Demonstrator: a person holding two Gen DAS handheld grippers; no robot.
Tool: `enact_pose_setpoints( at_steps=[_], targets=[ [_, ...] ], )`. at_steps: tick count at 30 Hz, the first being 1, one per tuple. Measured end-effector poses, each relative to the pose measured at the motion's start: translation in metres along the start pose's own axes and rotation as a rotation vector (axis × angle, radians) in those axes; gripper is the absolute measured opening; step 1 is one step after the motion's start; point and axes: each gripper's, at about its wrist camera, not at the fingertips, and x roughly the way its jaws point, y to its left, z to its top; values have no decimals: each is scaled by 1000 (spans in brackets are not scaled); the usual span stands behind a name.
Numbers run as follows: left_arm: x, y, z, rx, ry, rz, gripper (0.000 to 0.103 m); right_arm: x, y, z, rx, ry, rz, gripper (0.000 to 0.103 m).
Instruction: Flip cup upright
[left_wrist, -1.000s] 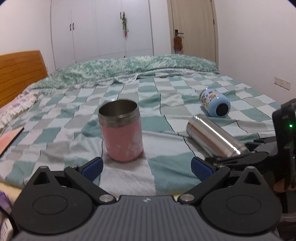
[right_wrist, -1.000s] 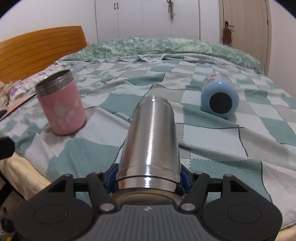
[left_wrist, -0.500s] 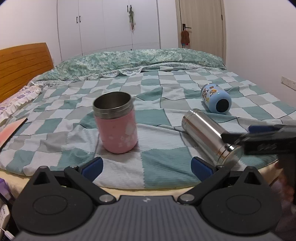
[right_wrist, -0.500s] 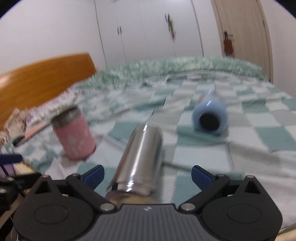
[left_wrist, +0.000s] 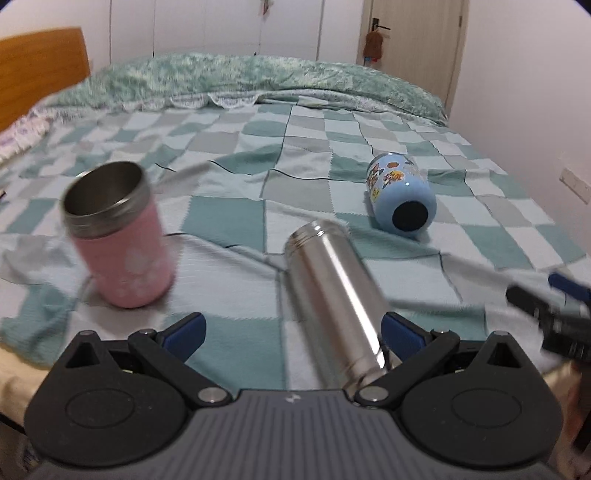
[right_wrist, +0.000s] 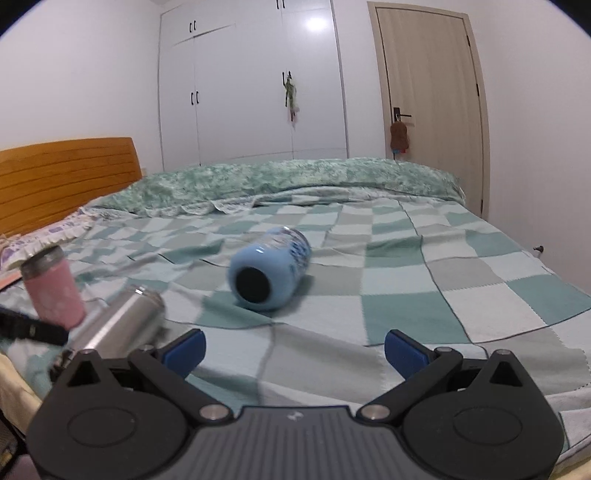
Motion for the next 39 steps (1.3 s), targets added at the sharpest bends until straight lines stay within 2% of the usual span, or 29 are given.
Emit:
enact_pose_setpoints(
  at_steps=[3,9,12,14,15,17,21,31,39],
  targets=[
    [17,-9,11,-22,19,0,103,10,-10,-1,-5,-2,8,103],
    [56,-21,31,-39,82,48,102,30,-19,4,7,-11,41,103],
    [81,-17,38,-99,161,55,86,36,-21,6,17,-21,60,103],
    [96,-13,40,-154,210,20,69,38,-20,4,25,-24,67,103],
    [98,-11,40,-187,221,2,67,40,-20,3,30,-26,67,103],
    [97,-8,41,-211,207,-17,66,43,-20,1,43,-30,63,103],
    [80,-6,38,-196,158,-31,66,44,-20,-1,61,-32,68,103],
    [17,8,24,-133,-28,-87,65,33,0,-11,56,-39,69,103],
    [-12,20,24,-114,-127,-79,65,16,34,-10,13,-128,91,103]
  ],
)
